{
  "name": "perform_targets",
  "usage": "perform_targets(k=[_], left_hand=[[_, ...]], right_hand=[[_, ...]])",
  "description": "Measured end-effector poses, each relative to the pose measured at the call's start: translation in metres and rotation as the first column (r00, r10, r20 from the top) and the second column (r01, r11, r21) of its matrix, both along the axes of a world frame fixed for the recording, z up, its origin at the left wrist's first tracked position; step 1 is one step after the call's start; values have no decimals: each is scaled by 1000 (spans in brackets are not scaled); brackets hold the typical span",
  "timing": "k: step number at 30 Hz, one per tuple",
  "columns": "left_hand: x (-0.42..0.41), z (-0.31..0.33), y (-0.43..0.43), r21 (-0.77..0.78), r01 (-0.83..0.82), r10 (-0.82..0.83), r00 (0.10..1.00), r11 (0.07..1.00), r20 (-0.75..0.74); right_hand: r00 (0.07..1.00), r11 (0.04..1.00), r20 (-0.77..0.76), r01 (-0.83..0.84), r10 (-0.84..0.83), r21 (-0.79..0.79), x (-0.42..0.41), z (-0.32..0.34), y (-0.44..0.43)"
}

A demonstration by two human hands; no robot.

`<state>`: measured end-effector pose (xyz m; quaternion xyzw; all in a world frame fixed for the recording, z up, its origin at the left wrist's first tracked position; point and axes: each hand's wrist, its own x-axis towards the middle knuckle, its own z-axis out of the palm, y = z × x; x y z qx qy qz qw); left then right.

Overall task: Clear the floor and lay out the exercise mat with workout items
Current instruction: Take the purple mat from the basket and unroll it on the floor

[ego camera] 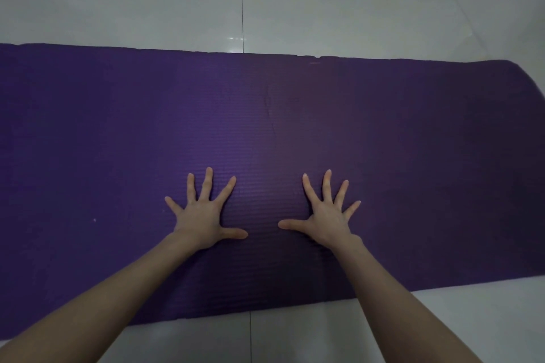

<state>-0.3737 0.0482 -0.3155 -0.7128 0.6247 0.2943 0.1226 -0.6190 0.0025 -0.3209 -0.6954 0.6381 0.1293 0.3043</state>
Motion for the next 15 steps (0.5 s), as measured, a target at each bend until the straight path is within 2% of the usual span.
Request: perform_targets(k=[15], left_hand=[[4,-4,-3,22,25,-25,1000,999,-8]], right_hand=[[999,1000,-21,29,-29,7,1,1,3]])
